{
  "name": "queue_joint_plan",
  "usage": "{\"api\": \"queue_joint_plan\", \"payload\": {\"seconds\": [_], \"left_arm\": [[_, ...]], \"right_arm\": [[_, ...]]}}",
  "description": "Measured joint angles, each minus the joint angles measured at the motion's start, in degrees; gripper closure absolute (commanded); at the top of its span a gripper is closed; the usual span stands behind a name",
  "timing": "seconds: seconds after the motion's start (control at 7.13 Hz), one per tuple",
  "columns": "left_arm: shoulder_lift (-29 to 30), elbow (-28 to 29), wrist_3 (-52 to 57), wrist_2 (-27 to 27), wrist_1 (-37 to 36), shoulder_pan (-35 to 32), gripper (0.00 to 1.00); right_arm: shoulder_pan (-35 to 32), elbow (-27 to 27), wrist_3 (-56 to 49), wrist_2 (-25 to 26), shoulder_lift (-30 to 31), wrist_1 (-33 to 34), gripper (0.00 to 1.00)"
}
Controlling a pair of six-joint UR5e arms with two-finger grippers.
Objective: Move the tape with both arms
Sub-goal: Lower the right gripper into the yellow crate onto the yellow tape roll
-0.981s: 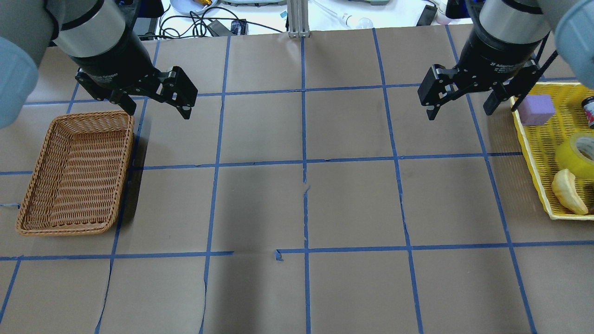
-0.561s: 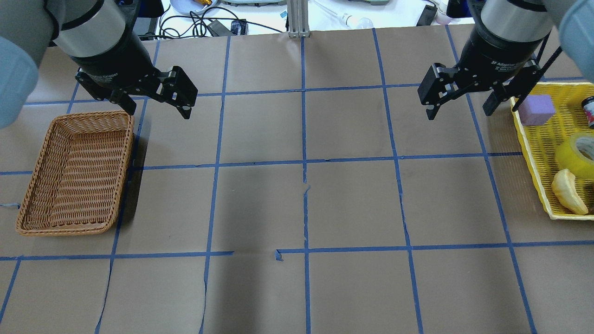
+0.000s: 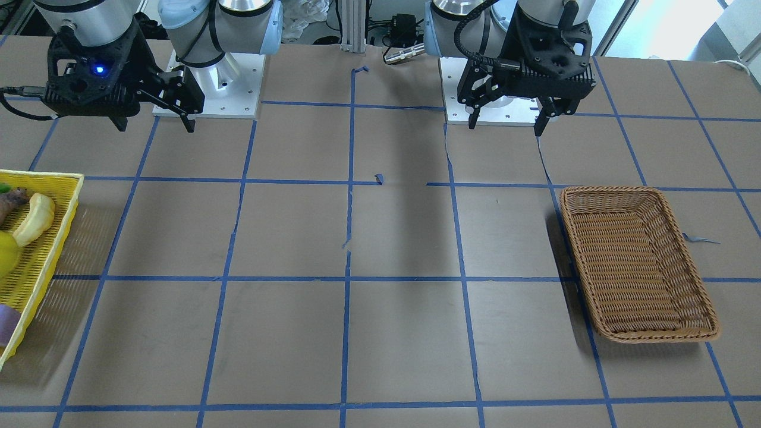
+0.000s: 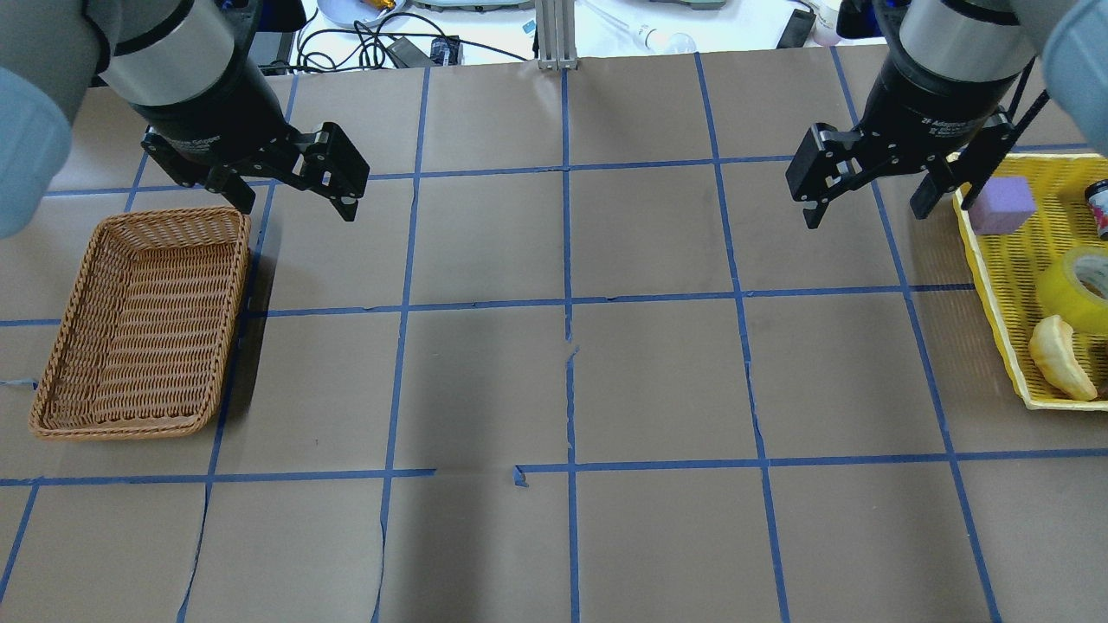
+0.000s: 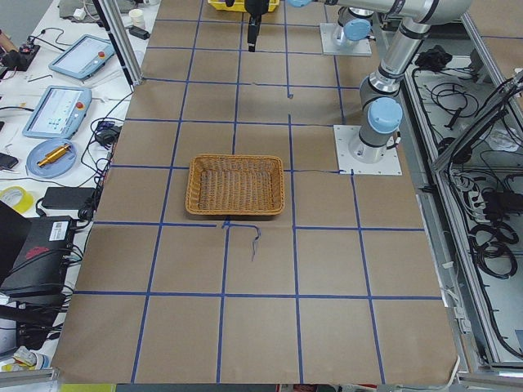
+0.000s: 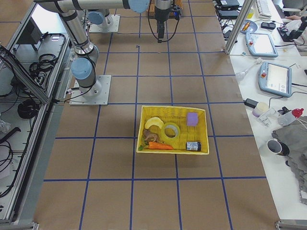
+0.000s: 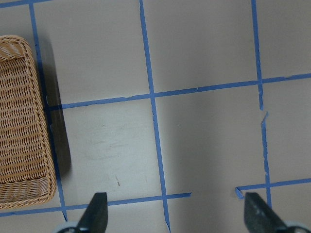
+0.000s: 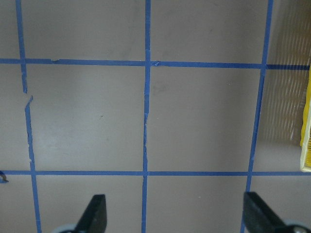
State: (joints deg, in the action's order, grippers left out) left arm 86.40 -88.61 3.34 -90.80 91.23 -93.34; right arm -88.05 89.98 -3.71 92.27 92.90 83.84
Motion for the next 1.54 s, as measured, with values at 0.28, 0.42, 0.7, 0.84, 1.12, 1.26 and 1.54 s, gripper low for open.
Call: {"api": "queue_joint_plan", "payload": {"seconds": [0.28, 0.42, 0.7, 0.84, 1.12, 1.26, 1.54], "left_arm": [[0.0, -0.06, 0.0, 0.01, 0.0, 0.0, 0.0], [0.0, -0.06, 0.0, -0.01, 0.0, 0.0, 0.0], [0.0, -0.07, 0.06, -0.07, 0.0, 0.0, 0.0], [-0.01, -0.07, 0.06, -0.1, 0.0, 0.0, 0.0], [-0.06, -0.07, 0.01, -0.16, 0.0, 0.0, 0.0], [-0.03, -0.07, 0.0, -0.16, 0.0, 0.0, 0.0], [-0.03, -0.07, 0.02, -0.17, 0.0, 0.0, 0.0]], "right_arm": [[1.05, 0.08, -0.78, -0.29, -0.96, 1.15, 0.0], [3.79, 0.05, -3.66, -0.2, -2.13, 2.02, 0.0], [13.24, 0.01, -17.39, -0.43, -5.16, 4.88, 0.0], [17.86, 0.06, -27.04, -0.2, -7.65, 8.34, 0.0], [26.59, 0.21, -42.32, -0.05, -12.87, 13.79, 0.0], [30.7, 0.32, -48.45, -0.15, -16.69, 16.91, 0.0], [35.22, 0.44, -54.12, -0.57, -24.33, 22.77, 0.0]]}}
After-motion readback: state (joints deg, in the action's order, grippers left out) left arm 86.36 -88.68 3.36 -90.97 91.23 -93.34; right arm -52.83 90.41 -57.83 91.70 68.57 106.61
